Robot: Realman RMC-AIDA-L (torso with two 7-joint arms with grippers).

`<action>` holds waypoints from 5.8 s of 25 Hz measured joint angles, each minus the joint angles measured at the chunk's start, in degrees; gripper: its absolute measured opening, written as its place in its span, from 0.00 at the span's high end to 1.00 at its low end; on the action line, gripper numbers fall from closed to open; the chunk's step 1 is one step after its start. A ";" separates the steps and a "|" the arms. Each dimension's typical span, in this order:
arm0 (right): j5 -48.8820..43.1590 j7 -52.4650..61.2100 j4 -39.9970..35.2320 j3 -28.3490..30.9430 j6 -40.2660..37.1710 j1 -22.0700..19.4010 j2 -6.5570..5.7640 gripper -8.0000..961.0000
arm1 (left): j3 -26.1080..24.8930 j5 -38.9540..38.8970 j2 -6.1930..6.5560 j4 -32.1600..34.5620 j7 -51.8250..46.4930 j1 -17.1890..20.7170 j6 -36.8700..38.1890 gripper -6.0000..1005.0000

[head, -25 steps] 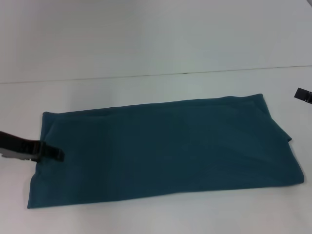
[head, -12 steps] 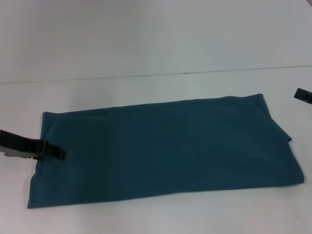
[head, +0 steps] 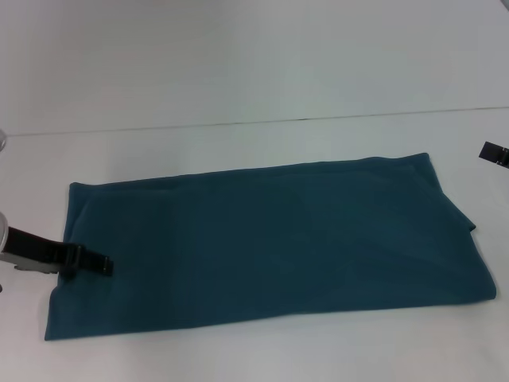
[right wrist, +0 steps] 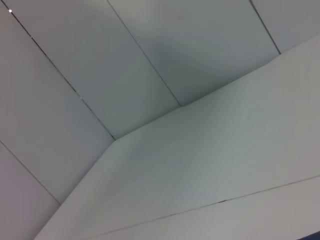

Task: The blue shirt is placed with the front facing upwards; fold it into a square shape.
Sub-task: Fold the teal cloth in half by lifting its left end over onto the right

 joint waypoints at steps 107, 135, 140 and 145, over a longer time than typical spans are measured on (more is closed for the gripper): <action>-0.01 -0.14 0.00 0.00 0.53 -0.03 -0.24 0.05 | 0.69 3.90 -0.17 -4.65 -1.66 -4.69 -4.11 0.66; -0.01 -0.08 0.14 0.09 1.14 0.06 -0.21 0.05 | -0.75 4.39 2.73 -3.50 -0.99 -3.08 -2.23 0.91; 0.04 -0.05 0.06 0.09 1.14 0.06 -0.08 0.05 | -3.53 4.49 3.43 -2.70 -0.15 -2.34 -1.42 0.91; 0.08 -0.07 0.02 0.09 1.15 0.03 -0.05 0.05 | -5.27 5.44 3.88 -2.17 0.32 -2.01 -0.61 0.91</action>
